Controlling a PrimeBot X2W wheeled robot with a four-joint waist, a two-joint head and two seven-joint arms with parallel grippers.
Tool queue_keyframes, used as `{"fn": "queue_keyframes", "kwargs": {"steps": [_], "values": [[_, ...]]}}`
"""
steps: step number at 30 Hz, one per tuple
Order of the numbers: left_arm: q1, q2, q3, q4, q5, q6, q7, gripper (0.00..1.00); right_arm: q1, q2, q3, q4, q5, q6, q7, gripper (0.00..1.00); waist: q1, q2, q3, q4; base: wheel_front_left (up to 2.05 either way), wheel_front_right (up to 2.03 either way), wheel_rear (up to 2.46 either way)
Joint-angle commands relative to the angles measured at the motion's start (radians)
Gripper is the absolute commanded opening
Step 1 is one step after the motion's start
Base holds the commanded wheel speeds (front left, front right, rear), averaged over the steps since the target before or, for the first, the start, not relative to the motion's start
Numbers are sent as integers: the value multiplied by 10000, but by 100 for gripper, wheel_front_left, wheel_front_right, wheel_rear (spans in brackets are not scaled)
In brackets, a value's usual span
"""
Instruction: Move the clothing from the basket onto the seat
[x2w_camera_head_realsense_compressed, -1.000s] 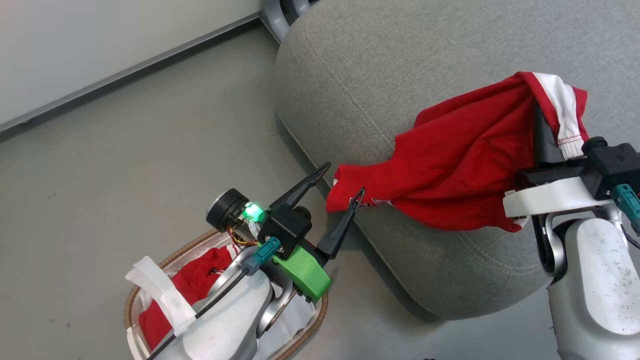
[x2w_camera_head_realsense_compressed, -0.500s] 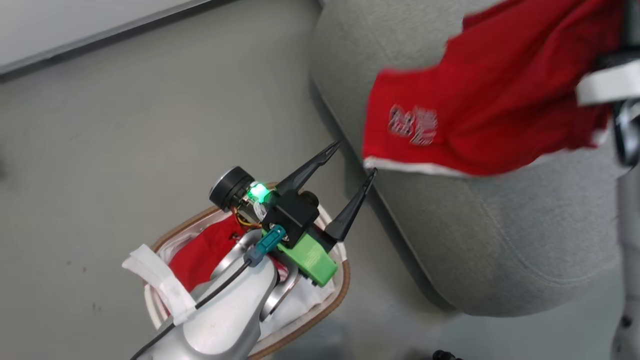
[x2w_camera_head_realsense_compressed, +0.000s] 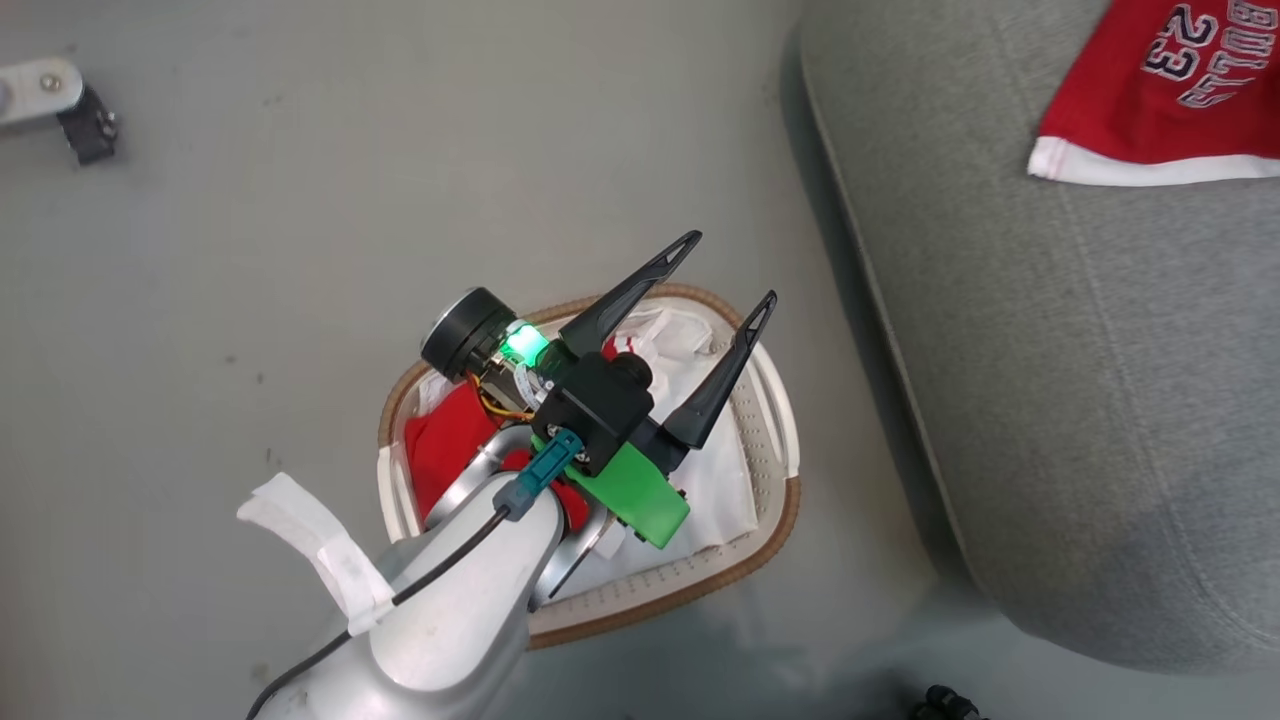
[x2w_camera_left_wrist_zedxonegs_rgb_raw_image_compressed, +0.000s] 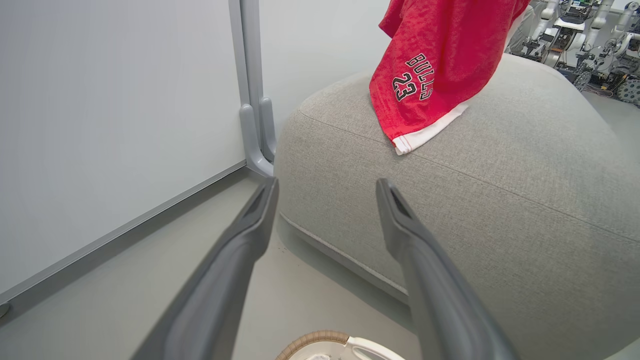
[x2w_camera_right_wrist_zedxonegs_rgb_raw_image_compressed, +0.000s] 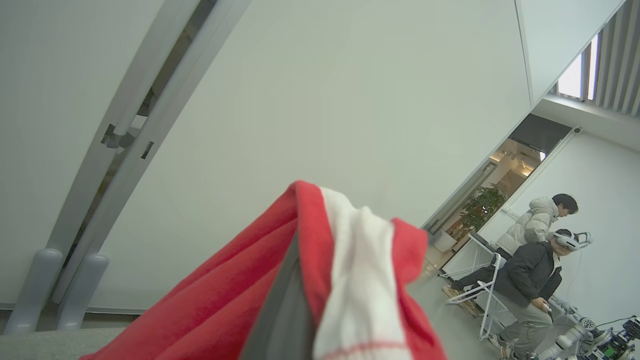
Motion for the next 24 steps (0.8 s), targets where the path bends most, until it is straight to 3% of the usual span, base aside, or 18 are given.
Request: {"fn": "queue_keyframes", "kwargs": {"steps": [1, 5, 18, 19, 20, 21, 22, 24], "values": [[-256, -21, 33, -103, 110, -37, -35, 100, -97, -113, -113, 276, 110, -14, 80, 0, -1, 108, 828, 683, 0, 0, 0], [-359, 67, 40, -160, 210, -39, -33, 100, 224, -113, -265, 1207, 244, -14, 107, 0, -1, 108, 1150, 666, 0, 0, 0], [-489, 252, -186, 49, 170, -43, -33, 100, 1331, 950, -463, 3713, -67, -14, -529, 0, -1, 108, 1300, 142, 0, 0, 0], [-487, 257, -206, 78, 157, -44, -33, 100, 1362, 1013, -557, 3785, -59, -15, -563, 15, -1, 108, 1261, 105, 0, 0, 0], [-483, 260, -220, 100, 135, -44, -33, 100, 1370, 1063, -713, 3783, -62, -15, -622, 41, -1, 108, 1224, 71, 0, 0, 0], [-480, 260, -231, 119, 123, -44, -33, 100, 1415, 1135, -797, 3766, -87, -15, -662, 41, -1, 108, 1188, 46, 0, 0, 0], [-465, 278, -232, 148, 119, -44, -33, 100, 1510, 1253, -846, 3755, -159, -15, -694, 100, -1, 108, 1124, 10, 0, 0, 0], [-410, 298, -220, 196, 58, -45, -35, 100, 1689, 1437, -859, 3711, -233, -15, -726, 100, -1, 108, 988, -54, 0, 0, 0]]}}
